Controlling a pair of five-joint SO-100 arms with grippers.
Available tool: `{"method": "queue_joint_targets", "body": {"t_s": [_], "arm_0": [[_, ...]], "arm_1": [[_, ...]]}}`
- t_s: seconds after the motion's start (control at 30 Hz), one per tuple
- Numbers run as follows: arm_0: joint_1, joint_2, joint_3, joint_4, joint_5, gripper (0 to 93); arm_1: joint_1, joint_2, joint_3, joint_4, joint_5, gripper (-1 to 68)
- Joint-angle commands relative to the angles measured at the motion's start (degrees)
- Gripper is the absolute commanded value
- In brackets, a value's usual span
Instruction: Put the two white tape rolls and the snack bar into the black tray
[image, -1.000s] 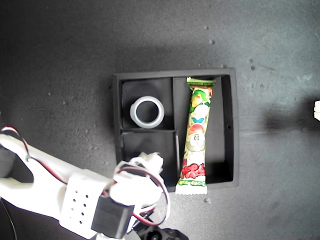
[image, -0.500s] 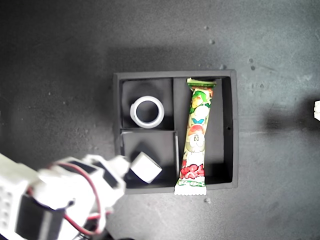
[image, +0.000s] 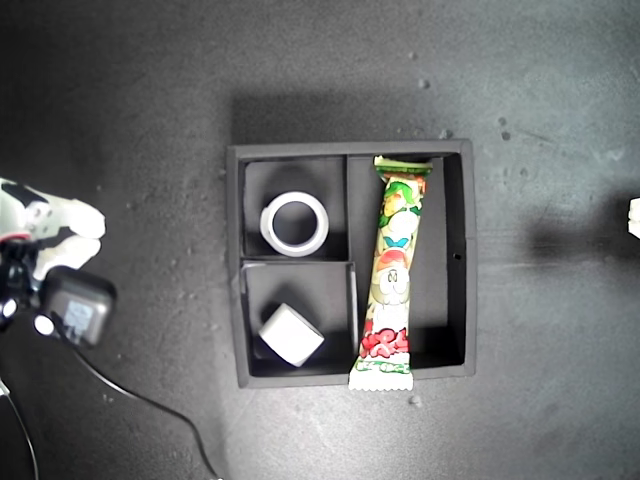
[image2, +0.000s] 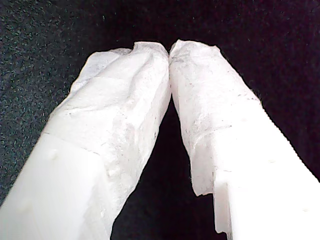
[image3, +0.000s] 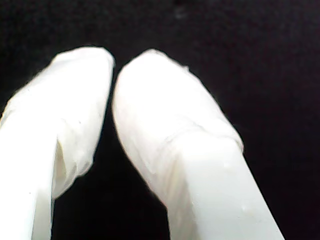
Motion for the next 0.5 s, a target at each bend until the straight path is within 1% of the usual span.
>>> {"method": "queue_joint_targets", "body": {"t_s": [0.0,0.07,0.3,0.4,0.43,0.47], "arm_0": [[-1.76,16.96,9.05,1.67,-0.97,0.1],[-2.29,25.93,13.36,4.83,-1.67,0.1],[-3.34,26.02,23.64,3.43,-5.54,0.0],[-5.10,26.02,23.73,7.73,-7.91,0.0],[-5.89,26.02,23.73,10.81,-10.55,0.0],[-6.59,25.49,23.73,11.87,-11.95,0.2]], "arm_1": [[0.62,0.53,0.70,-0.26,-0.35,0.0],[0.88,0.53,0.70,-0.26,-0.35,0.0],[1.05,0.53,0.70,-0.26,-0.35,0.0],[1.32,0.53,0.70,-0.26,-0.35,0.0],[1.41,0.53,0.70,-0.26,-0.35,0.0],[1.41,0.53,0.70,-0.26,-0.35,0.0]]}}
